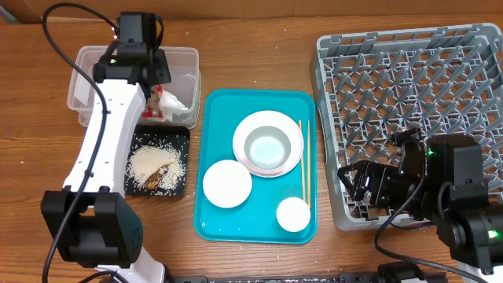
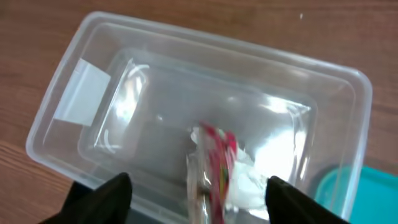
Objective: Sort waste into correct bins and load items into the dishwasher
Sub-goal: 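Grasp the red wrapper with the left gripper and drop it in the clear bin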
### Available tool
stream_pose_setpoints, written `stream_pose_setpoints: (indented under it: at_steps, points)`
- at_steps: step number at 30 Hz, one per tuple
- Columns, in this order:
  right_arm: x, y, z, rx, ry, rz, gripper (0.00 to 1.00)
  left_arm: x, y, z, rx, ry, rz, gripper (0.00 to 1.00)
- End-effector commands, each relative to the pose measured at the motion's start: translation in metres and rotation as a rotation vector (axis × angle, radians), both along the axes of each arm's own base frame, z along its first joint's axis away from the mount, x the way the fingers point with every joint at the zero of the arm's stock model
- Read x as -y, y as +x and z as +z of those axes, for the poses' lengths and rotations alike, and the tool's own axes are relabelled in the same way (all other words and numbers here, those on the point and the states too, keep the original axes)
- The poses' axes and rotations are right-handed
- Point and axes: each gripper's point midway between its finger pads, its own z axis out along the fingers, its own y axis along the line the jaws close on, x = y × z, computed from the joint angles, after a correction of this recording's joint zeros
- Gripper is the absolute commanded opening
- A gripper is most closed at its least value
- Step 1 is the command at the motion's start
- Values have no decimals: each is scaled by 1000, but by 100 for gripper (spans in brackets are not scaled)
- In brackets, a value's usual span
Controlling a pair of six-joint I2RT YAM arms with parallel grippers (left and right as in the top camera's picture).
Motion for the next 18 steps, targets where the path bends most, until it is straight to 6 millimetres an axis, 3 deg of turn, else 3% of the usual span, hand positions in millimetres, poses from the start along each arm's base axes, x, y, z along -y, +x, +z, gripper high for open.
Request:
stream_pose_setpoints:
  at_steps: [1, 5, 8, 11, 15, 18]
  points:
    - [6, 5, 14, 113, -60, 32, 94, 22, -19, 55, 97, -52, -92, 75]
    - [23, 20, 18, 173, -146, -40, 94, 45, -61, 108, 173, -114, -200, 97]
    - [31, 31, 24, 224, -185, -81, 94, 52, -106, 133, 184, -137, -235, 100]
    - [35, 42, 33, 279, -197, -104, 100, 52, -152, 145, 163, -141, -249, 100]
    - [34, 46, 36, 300, -193, -107, 100, 46, -194, 149, 134, -139, -245, 100]
    - [34, 47, 35, 294, -194, -106, 100, 44, -205, 148, 118, -138, -244, 100]
